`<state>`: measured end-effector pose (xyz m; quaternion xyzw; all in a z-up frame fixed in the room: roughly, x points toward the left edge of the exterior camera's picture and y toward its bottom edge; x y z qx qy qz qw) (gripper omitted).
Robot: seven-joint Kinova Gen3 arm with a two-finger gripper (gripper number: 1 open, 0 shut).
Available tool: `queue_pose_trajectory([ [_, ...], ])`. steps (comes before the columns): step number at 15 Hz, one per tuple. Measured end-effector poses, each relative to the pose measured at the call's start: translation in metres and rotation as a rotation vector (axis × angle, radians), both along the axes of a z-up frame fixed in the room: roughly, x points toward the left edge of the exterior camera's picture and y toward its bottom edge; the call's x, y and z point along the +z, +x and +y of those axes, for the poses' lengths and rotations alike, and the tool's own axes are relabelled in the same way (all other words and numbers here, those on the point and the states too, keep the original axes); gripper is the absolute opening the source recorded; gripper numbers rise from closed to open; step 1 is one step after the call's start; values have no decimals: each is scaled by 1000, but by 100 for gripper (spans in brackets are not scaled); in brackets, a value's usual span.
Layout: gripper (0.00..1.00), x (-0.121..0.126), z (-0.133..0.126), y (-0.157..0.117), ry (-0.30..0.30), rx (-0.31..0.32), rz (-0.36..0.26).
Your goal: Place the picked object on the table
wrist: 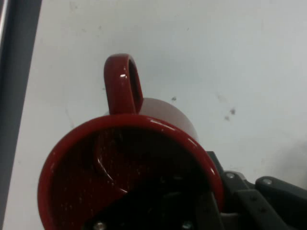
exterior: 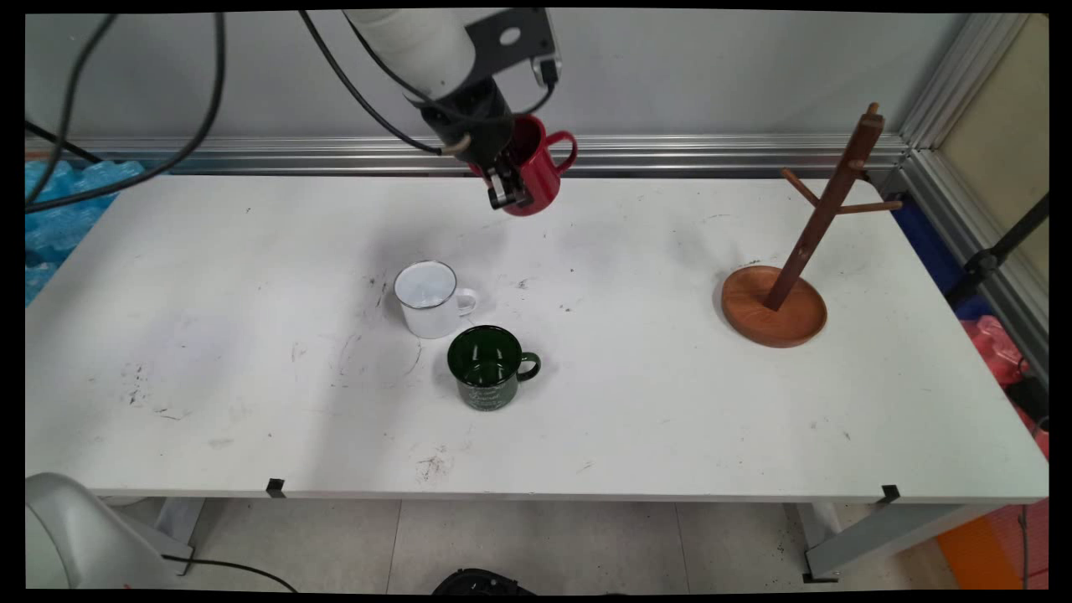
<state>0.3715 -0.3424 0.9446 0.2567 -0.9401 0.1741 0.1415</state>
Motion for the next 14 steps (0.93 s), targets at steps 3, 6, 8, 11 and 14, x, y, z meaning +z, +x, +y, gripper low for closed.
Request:
queue_pose_trajectory([
  [3, 0, -24, -12, 0, 27, -5, -45],
  [6, 0, -49, -20, 3, 64, -10, -78],
  [8, 0, -64, -24, 4, 88, -14, -95],
  [11, 0, -85, -30, 6, 119, -21, -113],
  [14, 0, -102, -35, 8, 142, -29, -129],
])
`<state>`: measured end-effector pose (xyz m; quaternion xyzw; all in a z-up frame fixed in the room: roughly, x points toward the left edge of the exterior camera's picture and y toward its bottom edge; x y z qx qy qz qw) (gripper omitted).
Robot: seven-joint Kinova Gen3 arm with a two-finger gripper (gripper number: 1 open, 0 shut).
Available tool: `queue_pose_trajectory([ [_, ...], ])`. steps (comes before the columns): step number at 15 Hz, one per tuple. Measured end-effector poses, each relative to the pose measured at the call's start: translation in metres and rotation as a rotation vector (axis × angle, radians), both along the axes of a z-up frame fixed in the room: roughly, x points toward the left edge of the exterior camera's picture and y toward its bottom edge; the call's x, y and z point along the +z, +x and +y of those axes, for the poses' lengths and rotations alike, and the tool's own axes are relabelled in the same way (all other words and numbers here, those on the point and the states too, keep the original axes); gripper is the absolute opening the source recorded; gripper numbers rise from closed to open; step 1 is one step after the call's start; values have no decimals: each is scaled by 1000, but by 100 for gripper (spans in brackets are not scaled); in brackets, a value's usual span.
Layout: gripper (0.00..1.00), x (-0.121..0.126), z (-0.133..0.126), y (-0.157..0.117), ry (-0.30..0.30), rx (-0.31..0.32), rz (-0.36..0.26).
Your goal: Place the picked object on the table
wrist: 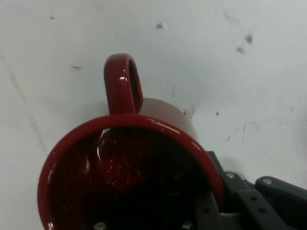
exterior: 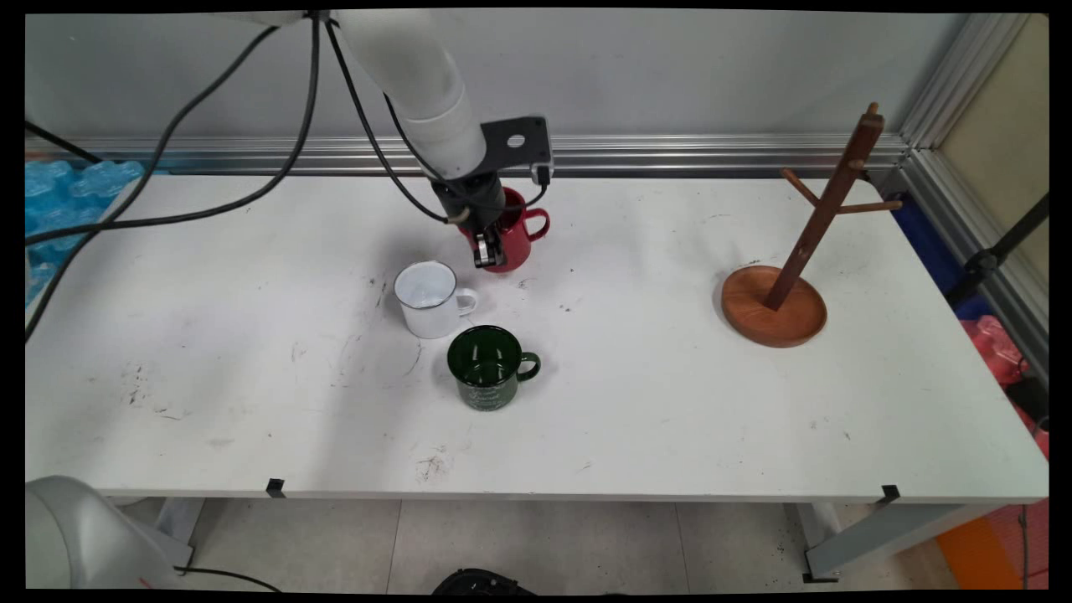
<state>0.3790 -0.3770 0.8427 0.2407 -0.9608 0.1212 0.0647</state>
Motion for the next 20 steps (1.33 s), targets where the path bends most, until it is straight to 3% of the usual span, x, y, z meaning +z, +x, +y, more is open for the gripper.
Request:
queue_pose_trajectory([
  [11, 0, -33, -11, 4, 26, -27, -31],
  [12, 100, -34, -12, 5, 25, -29, -33],
  [20, 100, -36, -16, 7, 11, -55, -26],
])
